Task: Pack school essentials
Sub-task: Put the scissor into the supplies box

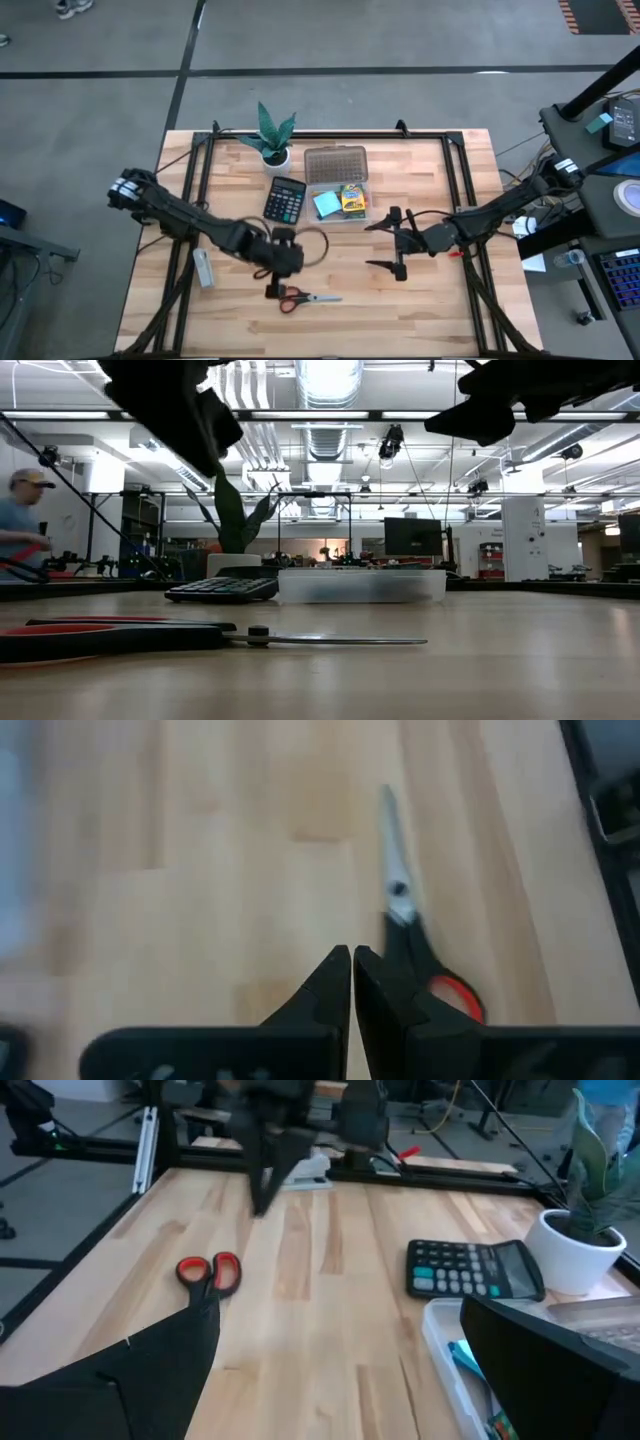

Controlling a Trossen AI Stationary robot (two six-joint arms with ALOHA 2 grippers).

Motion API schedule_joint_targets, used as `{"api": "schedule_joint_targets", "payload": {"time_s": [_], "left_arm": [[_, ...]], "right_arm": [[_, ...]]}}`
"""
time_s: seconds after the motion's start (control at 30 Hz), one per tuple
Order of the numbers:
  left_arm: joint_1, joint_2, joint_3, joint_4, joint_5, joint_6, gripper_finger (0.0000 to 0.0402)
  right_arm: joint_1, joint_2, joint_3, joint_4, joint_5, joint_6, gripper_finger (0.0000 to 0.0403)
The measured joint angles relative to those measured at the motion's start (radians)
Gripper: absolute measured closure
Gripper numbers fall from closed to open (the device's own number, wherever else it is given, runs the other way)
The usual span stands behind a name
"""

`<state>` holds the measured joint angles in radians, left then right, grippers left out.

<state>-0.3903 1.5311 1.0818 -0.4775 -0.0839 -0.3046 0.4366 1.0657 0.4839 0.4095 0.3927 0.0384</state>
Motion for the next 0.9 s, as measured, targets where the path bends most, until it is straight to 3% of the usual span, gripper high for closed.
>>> {"api": "schedule_joint_targets", "payload": {"time_s": [0.3, 0.47, 0.6, 0.73, 0.9], "left_arm": [[-0.104, 0.111, 0.005, -0.044, 0.099, -0.047, 0.0402], [-0.151, 0.107, 0.005, -0.164, 0.117, -0.123, 0.0402], [-0.167, 0.095, 0.004, -0.229, 0.106, -0.184, 0.0402], [-0.170, 0.094, 0.001, -0.240, 0.093, -0.187, 0.0402], [-0.171, 0.048, 0.001, -0.308, -0.005, -0.162, 0.0402]], "right_arm": [[0.000, 0.015, 0.000, 0.038, -0.008, -0.008, 0.0003], [-0.003, 0.034, 0.037, 0.011, -0.009, 0.089, 0.0003], [-0.003, 0.133, 0.113, -0.017, -0.017, 0.054, 0.0003], [-0.007, 0.250, 0.224, -0.019, -0.090, 0.023, 0.0003], [-0.012, 0.396, 0.395, -0.132, -0.116, 0.012, 0.0003]]}}
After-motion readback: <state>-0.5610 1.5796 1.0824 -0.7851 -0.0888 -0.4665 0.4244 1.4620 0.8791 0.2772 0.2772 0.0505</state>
